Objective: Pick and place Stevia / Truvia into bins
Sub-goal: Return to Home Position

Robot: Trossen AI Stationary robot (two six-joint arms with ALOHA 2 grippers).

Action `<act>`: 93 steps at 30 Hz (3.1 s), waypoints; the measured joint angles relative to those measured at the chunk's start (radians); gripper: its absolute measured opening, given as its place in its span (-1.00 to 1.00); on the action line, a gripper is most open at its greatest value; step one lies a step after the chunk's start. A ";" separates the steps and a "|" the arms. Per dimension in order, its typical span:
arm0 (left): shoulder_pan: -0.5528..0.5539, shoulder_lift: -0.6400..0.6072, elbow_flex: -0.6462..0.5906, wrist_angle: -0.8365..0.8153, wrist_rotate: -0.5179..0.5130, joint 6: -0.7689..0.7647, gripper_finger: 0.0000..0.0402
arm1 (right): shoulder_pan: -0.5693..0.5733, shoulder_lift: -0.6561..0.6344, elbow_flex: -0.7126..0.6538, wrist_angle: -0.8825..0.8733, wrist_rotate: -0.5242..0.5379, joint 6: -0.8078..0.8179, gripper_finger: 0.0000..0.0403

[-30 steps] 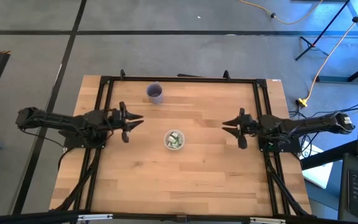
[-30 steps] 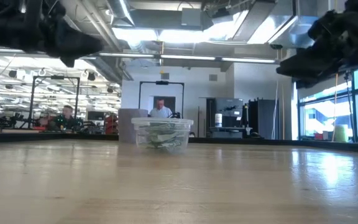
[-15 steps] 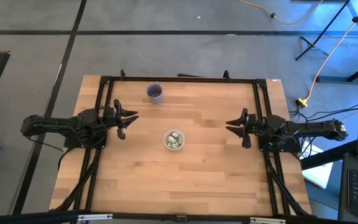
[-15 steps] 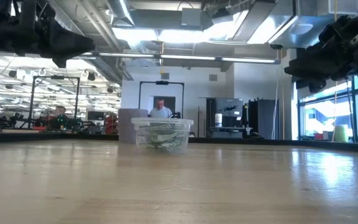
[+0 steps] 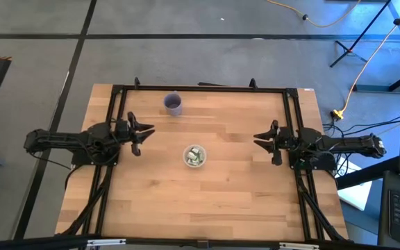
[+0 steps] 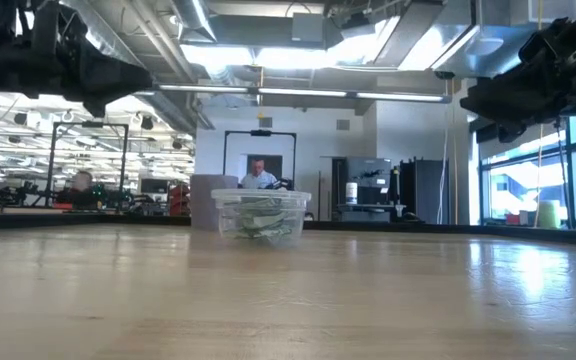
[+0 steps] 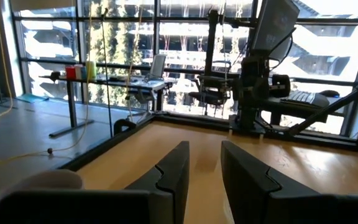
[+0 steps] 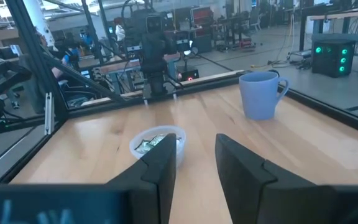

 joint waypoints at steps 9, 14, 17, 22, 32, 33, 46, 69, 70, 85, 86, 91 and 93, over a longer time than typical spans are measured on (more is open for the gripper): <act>0.000 -0.068 0.000 -0.072 -0.008 0.036 -0.57 | 0.000 -0.052 0.000 -0.075 0.004 -0.011 -0.43; 0.000 -0.123 0.000 -0.111 -0.008 0.037 -0.57 | 0.000 -0.118 0.000 -0.075 0.004 -0.059 -0.43; 0.000 -0.150 0.000 -0.157 -0.008 0.037 -0.57 | 0.000 -0.134 0.000 -0.070 0.004 -0.087 -0.43; 0.000 -0.157 0.000 -0.194 -0.043 0.020 -0.57 | -0.016 -0.132 0.000 -0.076 0.007 -0.103 -0.43; 0.000 -0.154 0.000 -0.194 -0.048 0.011 -0.57 | -0.024 -0.132 0.001 -0.076 0.006 -0.110 -0.43; 0.000 -0.154 0.000 -0.194 -0.048 0.011 -0.57 | -0.024 -0.132 0.000 -0.076 0.006 -0.110 -0.43; 0.000 -0.154 0.000 -0.195 -0.047 0.011 -0.57 | -0.024 -0.131 0.001 -0.076 0.005 -0.109 -0.43; 0.000 -0.153 0.000 -0.195 -0.047 0.010 -0.57 | -0.024 -0.131 0.001 -0.076 0.005 -0.110 -0.43; 0.000 -0.153 0.000 -0.195 -0.047 0.010 -0.57 | -0.024 -0.131 0.001 -0.076 0.005 -0.110 -0.43; 0.000 -0.153 0.000 -0.195 -0.047 0.010 -0.57 | -0.024 -0.131 0.001 -0.076 0.005 -0.110 -0.43; 0.000 -0.153 0.000 -0.195 -0.047 0.010 -0.57 | -0.024 -0.131 0.001 -0.076 0.005 -0.109 -0.43; 0.000 -0.153 0.000 -0.195 -0.047 0.010 -0.57 | -0.024 -0.131 0.001 -0.076 0.005 -0.109 -0.43; 0.000 -0.153 0.000 -0.195 -0.047 0.011 -0.57 | -0.024 -0.131 0.001 -0.076 0.005 -0.110 -0.43</act>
